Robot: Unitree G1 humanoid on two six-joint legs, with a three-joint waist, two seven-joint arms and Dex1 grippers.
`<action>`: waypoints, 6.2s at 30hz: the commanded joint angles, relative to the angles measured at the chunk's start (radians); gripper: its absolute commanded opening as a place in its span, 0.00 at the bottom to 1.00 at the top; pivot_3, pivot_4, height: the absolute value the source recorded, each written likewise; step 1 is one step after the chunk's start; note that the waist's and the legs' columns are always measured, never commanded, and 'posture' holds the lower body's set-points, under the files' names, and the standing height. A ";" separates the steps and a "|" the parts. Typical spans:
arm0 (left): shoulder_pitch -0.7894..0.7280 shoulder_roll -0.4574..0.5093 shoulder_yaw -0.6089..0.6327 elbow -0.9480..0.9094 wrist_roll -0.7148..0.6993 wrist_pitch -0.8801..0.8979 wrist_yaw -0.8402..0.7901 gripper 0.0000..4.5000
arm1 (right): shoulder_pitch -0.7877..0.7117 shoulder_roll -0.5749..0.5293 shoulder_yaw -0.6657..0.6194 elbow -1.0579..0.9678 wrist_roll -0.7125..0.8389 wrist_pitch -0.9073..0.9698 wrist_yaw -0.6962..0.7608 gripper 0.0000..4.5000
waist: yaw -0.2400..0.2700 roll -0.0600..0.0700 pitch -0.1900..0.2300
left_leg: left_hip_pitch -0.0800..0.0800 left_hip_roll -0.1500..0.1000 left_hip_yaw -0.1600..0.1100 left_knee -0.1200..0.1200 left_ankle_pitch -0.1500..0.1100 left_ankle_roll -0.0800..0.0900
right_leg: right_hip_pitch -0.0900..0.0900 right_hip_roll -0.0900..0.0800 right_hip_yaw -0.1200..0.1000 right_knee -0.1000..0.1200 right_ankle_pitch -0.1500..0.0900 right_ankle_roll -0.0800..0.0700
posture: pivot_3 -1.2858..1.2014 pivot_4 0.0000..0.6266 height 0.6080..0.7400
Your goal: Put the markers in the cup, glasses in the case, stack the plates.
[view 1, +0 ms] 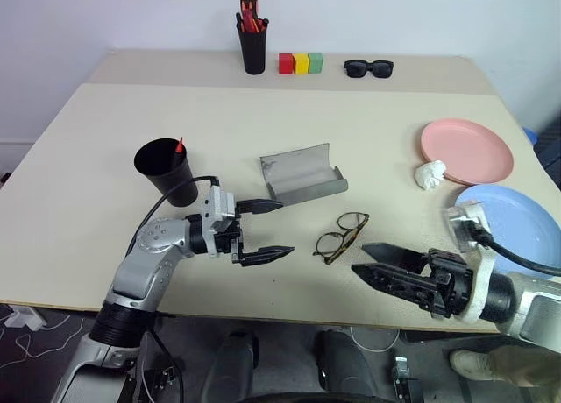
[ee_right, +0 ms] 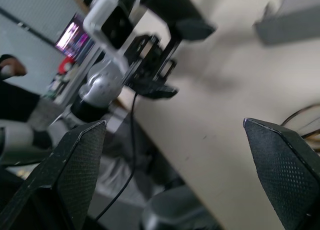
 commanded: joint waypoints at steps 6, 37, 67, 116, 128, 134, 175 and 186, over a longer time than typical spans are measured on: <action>0.031 0.019 0.035 -0.073 0.002 -0.009 0.026 1.00 | -0.353 0.280 0.272 0.314 -0.168 0.075 -0.155 0.99 | -0.005 -0.002 0.000 | -0.001 0.000 0.000 -0.002 0.000 0.000 | -0.002 0.000 0.000 -0.001 0.000 0.000 | 0.52 0.24 1.00; 0.112 0.058 0.076 -0.176 -0.025 0.026 0.077 1.00 | -0.288 0.274 0.122 0.343 -0.109 0.247 -0.130 0.99 | -0.001 -0.002 0.000 | -0.014 0.000 -0.002 0.002 0.000 0.000 | -0.014 0.001 -0.001 0.004 0.002 0.004 | 0.52 0.24 1.00; 0.269 0.221 0.218 -0.323 -0.193 0.097 -0.052 1.00 | -0.430 0.435 0.140 0.488 -0.445 0.307 -0.013 0.88 | -0.023 -0.001 0.000 | -0.013 0.000 -0.002 0.001 0.000 0.000 | -0.014 0.002 -0.001 0.004 0.001 0.001 | 0.52 0.24 1.00; 0.354 0.153 0.216 -0.412 -0.145 0.073 0.100 1.00 | -1.144 0.511 0.529 1.201 -1.566 -0.830 0.860 0.01 | -0.032 0.002 0.001 | -0.013 0.003 -0.002 0.000 0.000 -0.001 | -0.016 0.005 0.000 0.005 0.004 0.005 | 0.52 0.24 1.00; 0.414 0.157 0.229 -0.454 -0.141 0.055 0.142 1.00 | -1.307 0.600 0.535 1.485 -1.710 -1.100 0.970 0.01 | -0.030 0.002 0.001 | -0.012 0.003 -0.002 -0.001 0.001 -0.001 | -0.017 0.005 0.000 0.005 0.004 0.004 | 0.52 0.24 1.00; 0.416 0.157 0.227 -0.453 -0.142 0.053 0.145 1.00 | -1.346 0.589 0.535 1.500 -1.753 -1.113 1.013 0.01 | -0.034 0.002 0.001 | -0.012 0.003 -0.002 -0.001 0.001 -0.002 | -0.017 0.005 0.000 0.006 0.004 0.004 | 0.52 0.24 1.00; 0.159 0.048 0.244 -0.341 -0.195 0.217 0.437 0.24 | -0.681 0.438 0.143 0.489 -1.444 -0.340 0.751 1.00 | -0.026 0.003 0.001 | -0.012 0.002 -0.004 0.001 0.001 -0.002 | -0.015 0.005 -0.001 0.007 0.004 0.005 | 0.52 0.24 1.00; -0.321 0.071 0.093 -0.020 0.113 0.437 0.638 0.01 | -0.292 0.540 0.083 0.262 -1.514 -0.395 0.385 1.00 | -0.023 0.002 0.000 | -0.010 0.002 -0.004 0.002 0.001 -0.002 | -0.014 0.006 0.000 0.008 0.005 0.006 | 0.52 0.24 1.00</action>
